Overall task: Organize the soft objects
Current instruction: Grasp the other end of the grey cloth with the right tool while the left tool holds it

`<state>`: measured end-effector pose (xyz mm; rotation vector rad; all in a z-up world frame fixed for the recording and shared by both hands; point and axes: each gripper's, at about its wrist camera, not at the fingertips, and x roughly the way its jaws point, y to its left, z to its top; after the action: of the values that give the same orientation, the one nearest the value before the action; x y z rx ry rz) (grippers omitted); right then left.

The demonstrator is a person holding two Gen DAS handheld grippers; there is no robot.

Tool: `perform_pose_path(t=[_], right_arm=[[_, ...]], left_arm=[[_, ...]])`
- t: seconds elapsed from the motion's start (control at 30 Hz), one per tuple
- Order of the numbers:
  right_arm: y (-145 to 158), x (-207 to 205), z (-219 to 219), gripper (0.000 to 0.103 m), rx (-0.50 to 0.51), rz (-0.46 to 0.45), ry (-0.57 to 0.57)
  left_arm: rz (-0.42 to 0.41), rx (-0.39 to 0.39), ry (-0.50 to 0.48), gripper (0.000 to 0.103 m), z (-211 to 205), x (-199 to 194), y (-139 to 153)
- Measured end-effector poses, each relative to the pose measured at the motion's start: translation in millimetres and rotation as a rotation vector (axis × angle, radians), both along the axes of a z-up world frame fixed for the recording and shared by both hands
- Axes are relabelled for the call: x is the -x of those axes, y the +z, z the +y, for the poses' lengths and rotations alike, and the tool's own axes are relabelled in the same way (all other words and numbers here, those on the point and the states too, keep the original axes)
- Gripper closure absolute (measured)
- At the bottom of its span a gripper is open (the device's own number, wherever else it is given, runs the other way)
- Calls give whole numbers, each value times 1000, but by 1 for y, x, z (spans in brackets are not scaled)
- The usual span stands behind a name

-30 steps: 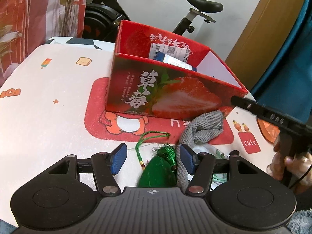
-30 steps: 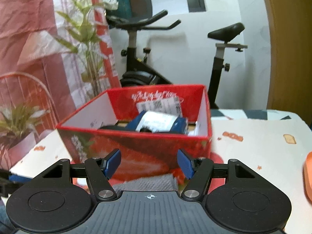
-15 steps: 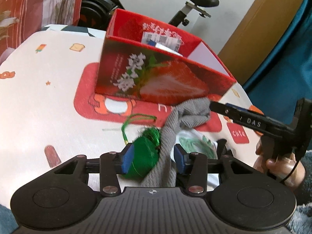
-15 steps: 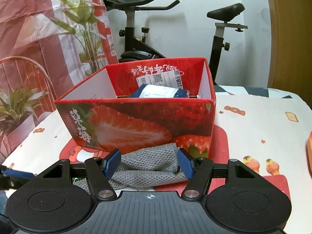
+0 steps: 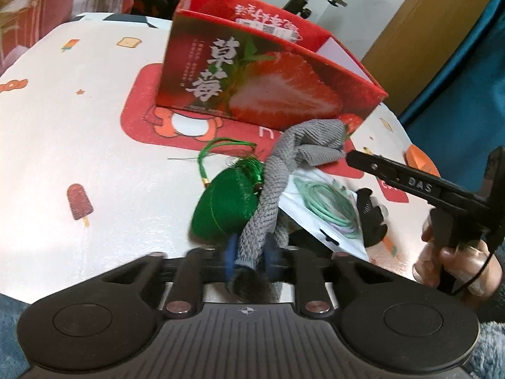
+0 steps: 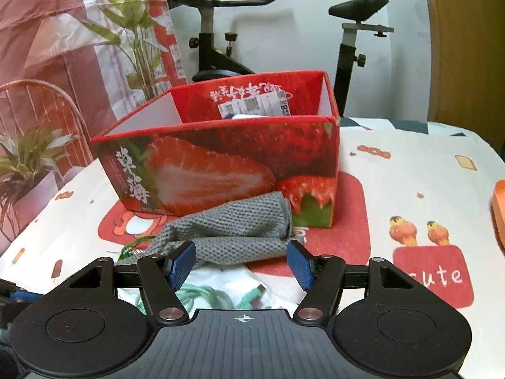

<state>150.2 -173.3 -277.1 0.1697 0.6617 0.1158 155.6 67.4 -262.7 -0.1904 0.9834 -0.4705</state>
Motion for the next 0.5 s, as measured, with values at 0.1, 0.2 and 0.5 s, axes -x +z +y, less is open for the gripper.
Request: perform_pose_path(t=[0.1,0.2,0.5], right_arm=[[2,1,-1,42,6,-4,-4],[2,1,1,42,13,-1,-1],[-6,-4,1,42,27,24,2]], left_arm=[[-40,6,20,92,6,-1,6],[-78,-5,47,92,9,-4,12],[-173,-36,87,93,16,-25,31]])
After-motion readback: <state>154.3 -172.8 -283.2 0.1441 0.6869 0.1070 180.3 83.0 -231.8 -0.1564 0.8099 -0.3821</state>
